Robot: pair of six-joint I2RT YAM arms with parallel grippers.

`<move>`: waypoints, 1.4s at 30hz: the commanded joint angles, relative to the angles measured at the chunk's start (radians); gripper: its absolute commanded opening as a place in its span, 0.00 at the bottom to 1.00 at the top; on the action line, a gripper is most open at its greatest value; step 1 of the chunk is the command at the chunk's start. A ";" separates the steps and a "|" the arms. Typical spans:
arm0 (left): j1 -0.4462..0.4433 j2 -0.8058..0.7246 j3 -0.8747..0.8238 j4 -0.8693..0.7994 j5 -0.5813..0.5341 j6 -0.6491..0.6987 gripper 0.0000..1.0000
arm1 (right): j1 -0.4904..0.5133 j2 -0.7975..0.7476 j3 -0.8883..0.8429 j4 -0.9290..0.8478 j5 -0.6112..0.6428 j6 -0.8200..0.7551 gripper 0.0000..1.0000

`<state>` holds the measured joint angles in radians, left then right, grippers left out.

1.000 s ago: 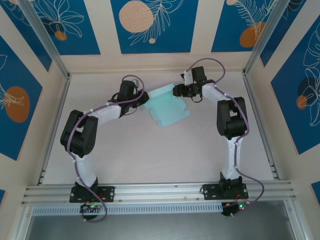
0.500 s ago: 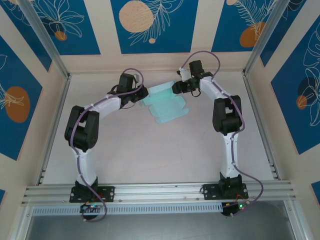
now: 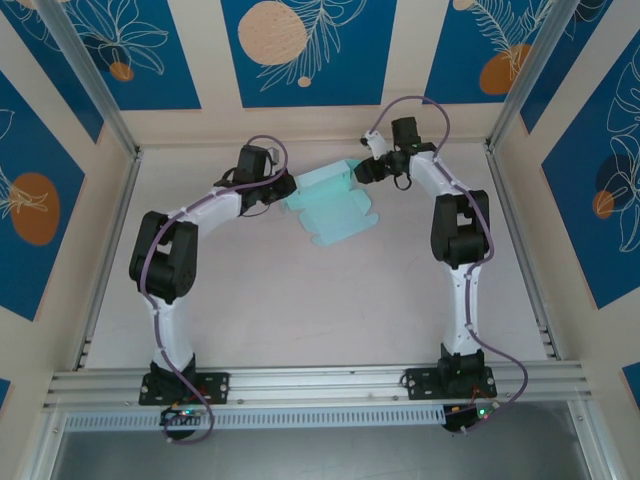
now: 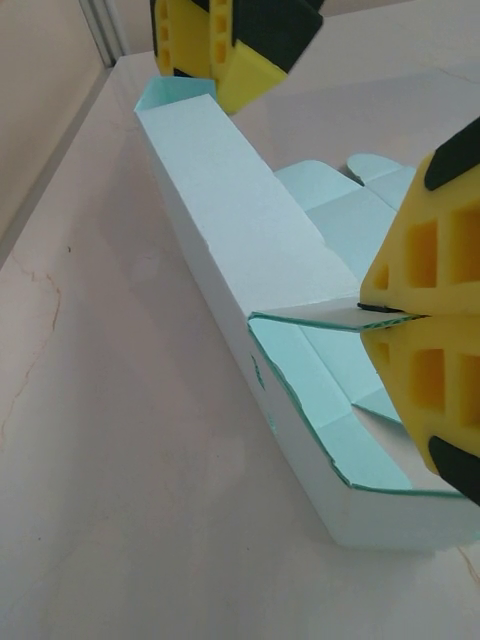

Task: Fold the paper box

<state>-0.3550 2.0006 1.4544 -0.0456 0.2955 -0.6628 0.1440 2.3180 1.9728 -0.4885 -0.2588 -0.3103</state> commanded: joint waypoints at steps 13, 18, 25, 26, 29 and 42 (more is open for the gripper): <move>0.010 0.041 -0.013 -0.090 -0.020 0.034 0.00 | -0.007 -0.044 -0.185 0.165 -0.225 -0.137 0.47; 0.010 0.032 -0.031 -0.064 -0.037 0.017 0.00 | -0.024 -0.099 -0.271 0.192 -0.219 -0.154 0.47; 0.010 0.024 -0.054 -0.033 -0.056 0.004 0.00 | -0.059 -0.221 -0.427 0.325 -0.264 -0.049 0.53; 0.010 0.024 -0.054 -0.033 -0.057 0.002 0.00 | -0.055 -0.238 -0.449 0.341 -0.263 -0.044 0.53; 0.010 0.027 -0.054 -0.026 -0.054 -0.003 0.00 | -0.038 -0.258 -0.462 0.363 -0.225 -0.021 0.54; 0.010 0.028 -0.057 -0.019 -0.053 -0.002 0.00 | 0.000 -0.064 -0.171 0.180 -0.093 0.038 0.54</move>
<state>-0.3542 2.0003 1.4273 0.0055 0.2794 -0.6559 0.1352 2.2070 1.7466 -0.2256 -0.3733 -0.2836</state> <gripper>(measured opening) 0.039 0.547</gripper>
